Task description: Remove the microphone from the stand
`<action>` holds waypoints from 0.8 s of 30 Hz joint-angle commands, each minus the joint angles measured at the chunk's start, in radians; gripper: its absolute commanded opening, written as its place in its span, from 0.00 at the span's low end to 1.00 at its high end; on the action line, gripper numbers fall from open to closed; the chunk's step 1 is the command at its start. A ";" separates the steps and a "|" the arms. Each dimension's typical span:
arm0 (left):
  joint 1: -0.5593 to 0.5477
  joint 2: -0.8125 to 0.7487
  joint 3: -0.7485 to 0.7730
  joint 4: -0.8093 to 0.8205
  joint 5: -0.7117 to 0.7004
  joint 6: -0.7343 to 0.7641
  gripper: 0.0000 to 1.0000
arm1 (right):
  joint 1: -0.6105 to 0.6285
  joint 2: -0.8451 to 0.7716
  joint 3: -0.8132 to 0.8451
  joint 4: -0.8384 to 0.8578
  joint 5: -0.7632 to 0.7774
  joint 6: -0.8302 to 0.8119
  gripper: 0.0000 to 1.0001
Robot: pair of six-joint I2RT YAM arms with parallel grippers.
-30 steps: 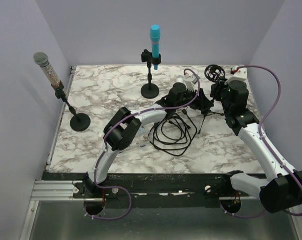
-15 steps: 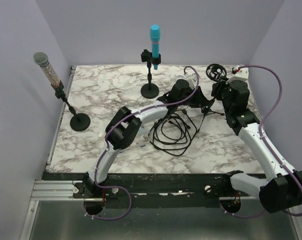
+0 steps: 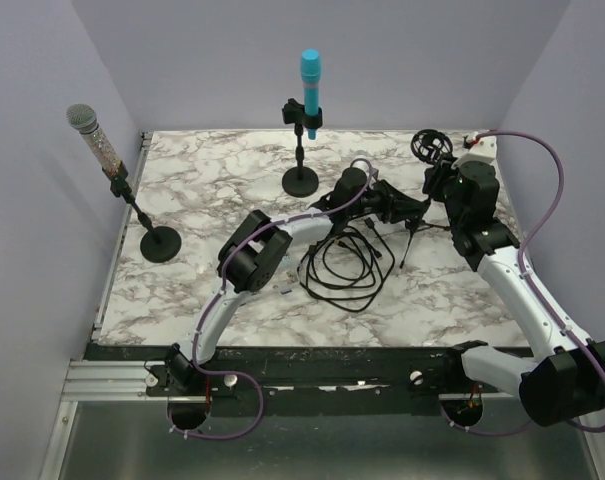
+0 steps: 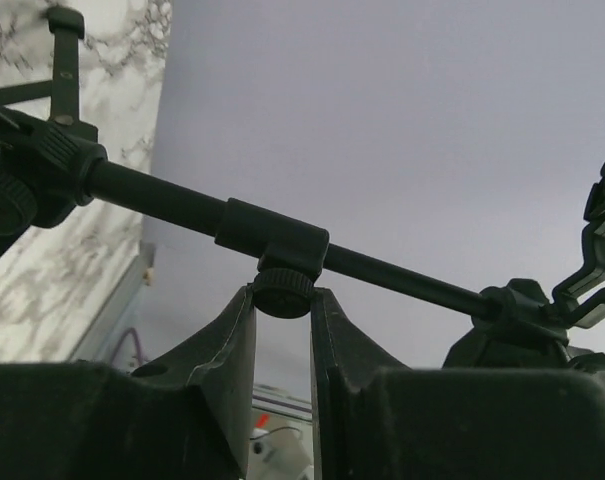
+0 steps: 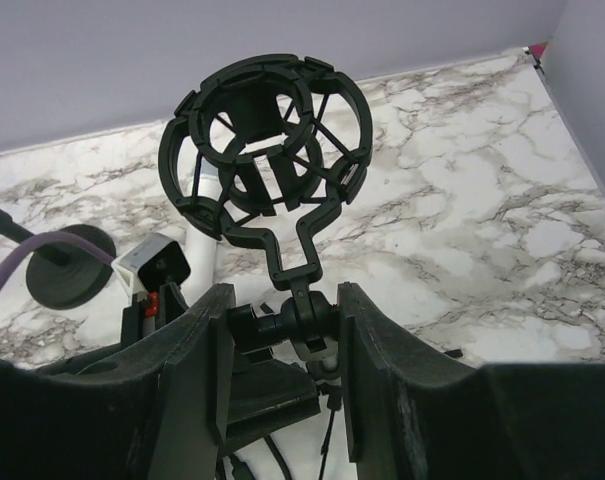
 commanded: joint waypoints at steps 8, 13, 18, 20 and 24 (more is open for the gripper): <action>-0.011 -0.085 -0.234 0.269 -0.093 -0.455 0.38 | 0.001 0.007 -0.037 -0.050 -0.023 0.053 0.01; -0.005 -0.088 -0.202 0.258 -0.060 -0.340 0.99 | 0.001 0.006 -0.038 -0.051 -0.020 0.054 0.01; -0.004 -0.169 -0.306 0.248 -0.066 -0.186 0.99 | 0.000 0.006 -0.038 -0.052 -0.020 0.051 0.01; -0.003 -0.218 -0.374 0.248 -0.059 -0.119 0.99 | 0.001 0.007 -0.035 -0.057 -0.019 0.051 0.01; -0.002 -0.343 -0.524 0.254 -0.035 0.017 0.99 | 0.001 0.013 -0.034 -0.073 -0.011 0.056 0.01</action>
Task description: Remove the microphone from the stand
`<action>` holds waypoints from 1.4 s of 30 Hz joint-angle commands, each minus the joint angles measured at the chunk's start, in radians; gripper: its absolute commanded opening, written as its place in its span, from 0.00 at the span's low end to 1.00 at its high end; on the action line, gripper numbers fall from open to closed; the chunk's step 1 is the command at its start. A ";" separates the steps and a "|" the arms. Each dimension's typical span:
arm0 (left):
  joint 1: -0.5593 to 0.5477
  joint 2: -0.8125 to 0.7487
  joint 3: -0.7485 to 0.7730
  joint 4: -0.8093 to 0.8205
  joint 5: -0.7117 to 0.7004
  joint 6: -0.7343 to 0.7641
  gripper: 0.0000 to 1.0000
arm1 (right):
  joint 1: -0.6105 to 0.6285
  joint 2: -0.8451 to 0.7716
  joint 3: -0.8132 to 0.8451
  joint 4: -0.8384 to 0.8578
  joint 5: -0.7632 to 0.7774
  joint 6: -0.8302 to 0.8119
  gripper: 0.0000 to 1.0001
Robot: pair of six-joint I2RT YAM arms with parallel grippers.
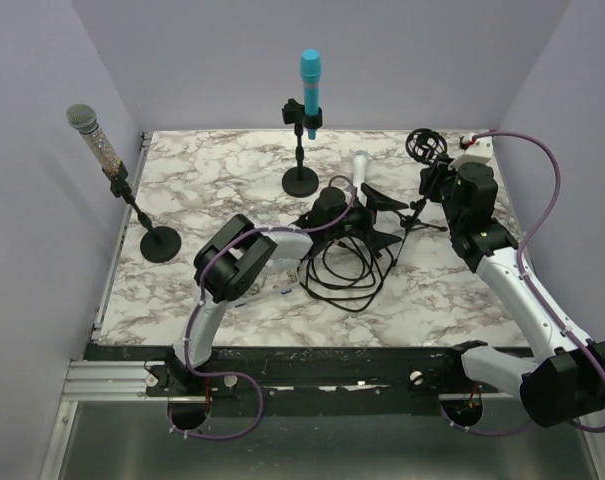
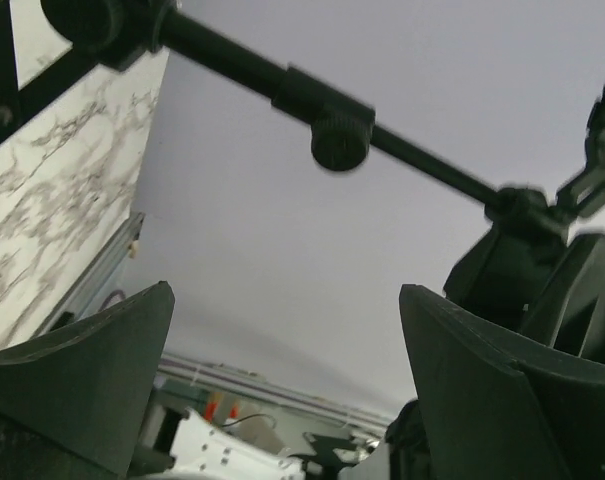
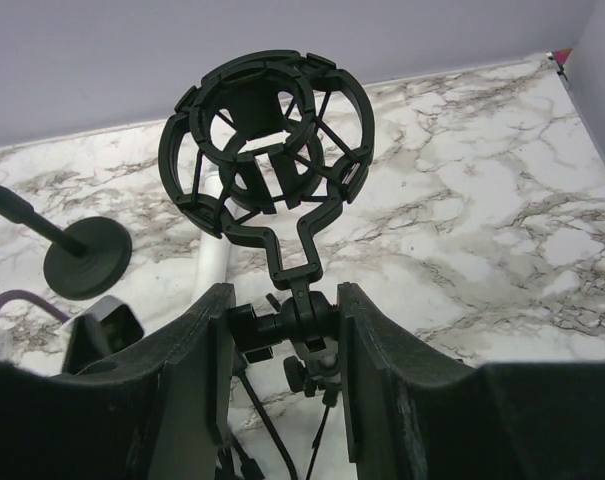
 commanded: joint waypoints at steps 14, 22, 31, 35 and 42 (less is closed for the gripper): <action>0.039 -0.698 -0.181 -0.553 0.005 0.827 0.99 | -0.002 0.104 -0.011 -0.225 0.015 0.108 0.01; 0.088 -0.868 -0.051 -0.821 -0.042 1.105 0.99 | 0.016 0.171 -0.030 -0.308 0.042 0.124 0.01; 0.167 -0.926 0.009 -0.913 0.027 1.241 0.99 | 0.026 0.197 -0.042 -0.301 0.075 0.138 0.01; 0.185 -0.932 0.073 -1.008 0.053 1.328 0.99 | 0.026 0.211 -0.016 -0.285 0.127 0.160 0.01; 0.200 -1.011 0.077 -1.130 -0.081 1.530 0.99 | 0.022 0.250 0.022 -0.220 0.378 0.173 0.01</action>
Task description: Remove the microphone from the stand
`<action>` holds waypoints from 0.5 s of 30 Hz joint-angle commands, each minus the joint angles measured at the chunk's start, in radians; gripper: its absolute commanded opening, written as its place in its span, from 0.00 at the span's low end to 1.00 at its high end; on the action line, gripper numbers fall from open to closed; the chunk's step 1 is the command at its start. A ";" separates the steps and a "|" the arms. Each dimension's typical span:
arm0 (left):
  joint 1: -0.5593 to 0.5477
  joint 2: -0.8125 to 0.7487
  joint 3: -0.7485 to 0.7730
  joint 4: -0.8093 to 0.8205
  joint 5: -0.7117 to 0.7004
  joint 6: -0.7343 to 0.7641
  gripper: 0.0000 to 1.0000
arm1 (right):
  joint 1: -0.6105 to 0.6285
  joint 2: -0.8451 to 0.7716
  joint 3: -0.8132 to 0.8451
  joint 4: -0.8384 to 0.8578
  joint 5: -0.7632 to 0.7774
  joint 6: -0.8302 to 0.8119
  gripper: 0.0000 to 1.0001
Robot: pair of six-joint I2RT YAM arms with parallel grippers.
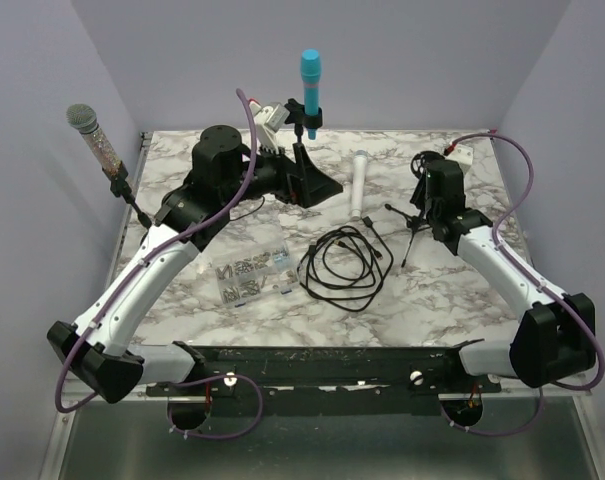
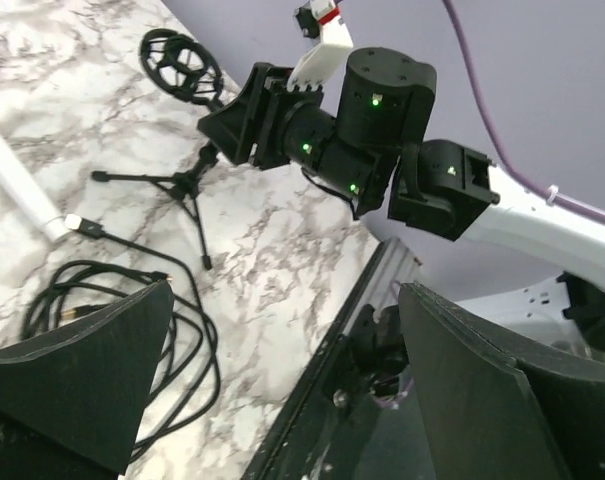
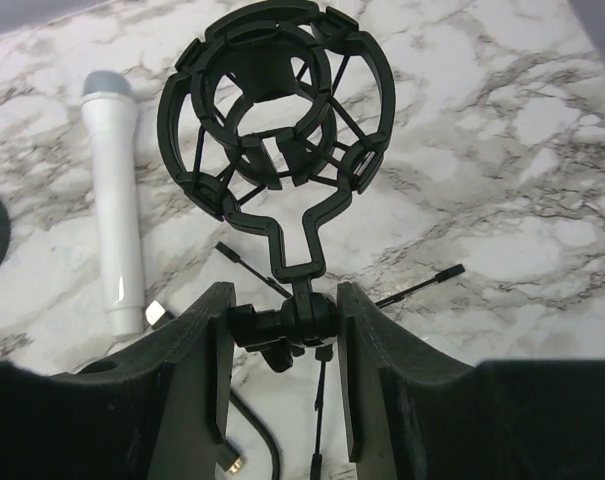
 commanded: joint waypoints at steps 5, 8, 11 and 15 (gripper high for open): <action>0.010 -0.164 -0.049 -0.126 -0.249 0.264 0.99 | -0.047 0.123 0.046 -0.006 0.331 -0.019 0.00; 0.010 -0.210 -0.077 -0.118 -0.349 0.292 0.99 | -0.104 0.188 0.098 0.046 0.324 -0.034 0.01; 0.010 -0.250 -0.114 -0.085 -0.399 0.304 0.99 | -0.158 0.268 0.155 0.129 0.264 -0.052 0.01; 0.010 -0.273 -0.144 -0.057 -0.428 0.318 0.99 | -0.188 0.425 0.299 0.148 0.256 -0.085 0.01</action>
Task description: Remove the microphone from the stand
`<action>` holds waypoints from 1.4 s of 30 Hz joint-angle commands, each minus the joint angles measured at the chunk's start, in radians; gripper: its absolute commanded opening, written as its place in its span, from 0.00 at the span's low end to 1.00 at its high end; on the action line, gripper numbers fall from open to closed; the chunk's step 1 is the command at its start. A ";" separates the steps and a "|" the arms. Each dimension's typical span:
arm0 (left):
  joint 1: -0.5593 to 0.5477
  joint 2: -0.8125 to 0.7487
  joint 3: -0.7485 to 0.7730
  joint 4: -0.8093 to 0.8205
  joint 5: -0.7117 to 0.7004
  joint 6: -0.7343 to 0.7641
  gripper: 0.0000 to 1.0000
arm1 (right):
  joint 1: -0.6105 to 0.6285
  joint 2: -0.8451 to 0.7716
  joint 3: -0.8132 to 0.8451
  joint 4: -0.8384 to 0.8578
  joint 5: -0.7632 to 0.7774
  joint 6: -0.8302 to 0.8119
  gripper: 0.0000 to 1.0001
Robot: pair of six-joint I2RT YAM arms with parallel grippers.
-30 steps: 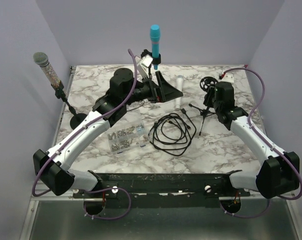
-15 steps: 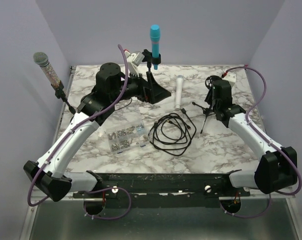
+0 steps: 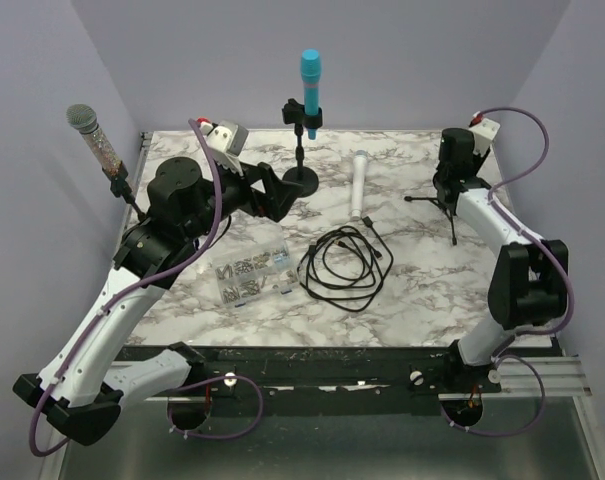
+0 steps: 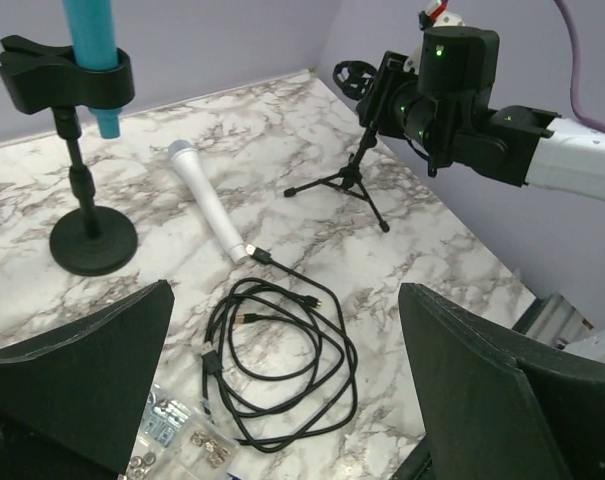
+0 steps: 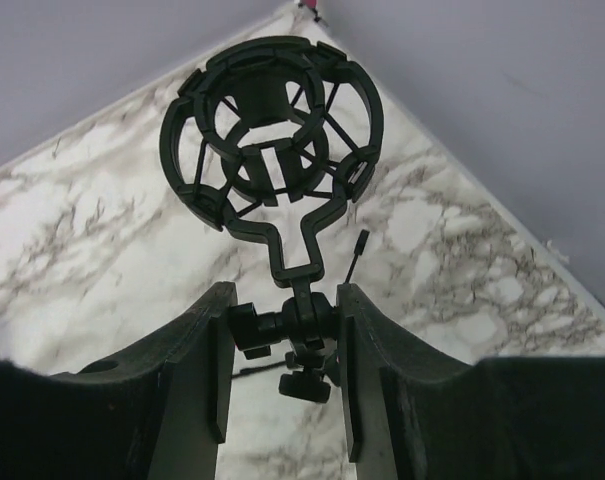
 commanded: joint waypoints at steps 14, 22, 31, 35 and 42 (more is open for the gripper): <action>0.007 -0.016 -0.063 0.055 -0.174 0.096 0.99 | -0.141 0.471 0.399 0.181 -0.033 -0.107 0.01; 0.015 -0.014 -0.069 0.054 -0.243 0.129 0.99 | -0.142 0.522 0.393 0.368 -0.087 -0.273 0.01; 0.058 -0.048 -0.096 0.084 -0.227 0.094 0.99 | -0.141 0.452 0.314 0.314 -0.154 -0.251 0.24; 0.079 -0.036 -0.105 0.095 -0.204 0.068 0.99 | -0.140 0.398 0.322 0.182 -0.169 -0.181 0.40; 0.151 -0.019 -0.125 0.130 -0.080 -0.015 0.99 | -0.141 0.323 0.347 -0.001 -0.209 -0.137 0.81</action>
